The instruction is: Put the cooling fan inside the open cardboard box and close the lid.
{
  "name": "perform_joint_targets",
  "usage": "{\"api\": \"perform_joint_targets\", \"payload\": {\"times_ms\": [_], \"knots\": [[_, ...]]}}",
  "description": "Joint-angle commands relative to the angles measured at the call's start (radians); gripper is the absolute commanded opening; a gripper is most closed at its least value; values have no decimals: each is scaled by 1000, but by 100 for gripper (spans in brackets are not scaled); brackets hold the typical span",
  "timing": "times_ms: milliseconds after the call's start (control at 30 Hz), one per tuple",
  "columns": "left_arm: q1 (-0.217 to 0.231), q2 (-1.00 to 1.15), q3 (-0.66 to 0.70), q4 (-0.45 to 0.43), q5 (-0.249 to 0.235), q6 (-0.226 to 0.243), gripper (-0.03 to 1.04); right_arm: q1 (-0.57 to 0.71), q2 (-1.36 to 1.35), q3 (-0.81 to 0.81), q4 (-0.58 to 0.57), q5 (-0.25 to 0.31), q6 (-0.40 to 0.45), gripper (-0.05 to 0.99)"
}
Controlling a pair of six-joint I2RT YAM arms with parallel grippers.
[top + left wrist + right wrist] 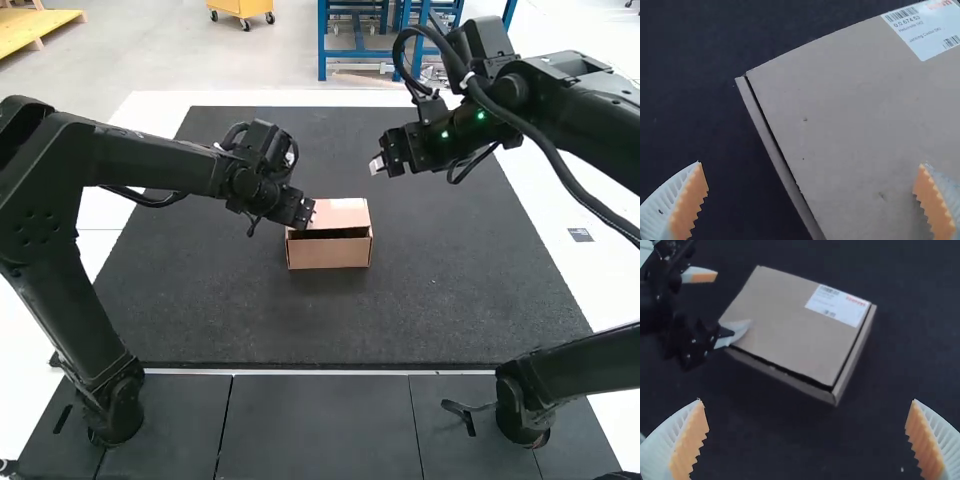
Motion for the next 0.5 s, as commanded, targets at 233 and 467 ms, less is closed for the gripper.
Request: {"api": "perform_joint_targets", "payload": {"times_ms": [233,467], "knots": [[-5,74,-12,15,11,-12,97,-9,-43,22,-13,-11,19,90],[-5,75,-56,7,11,-12,97,-4,-58,12,-15,-11,21,90]]}}
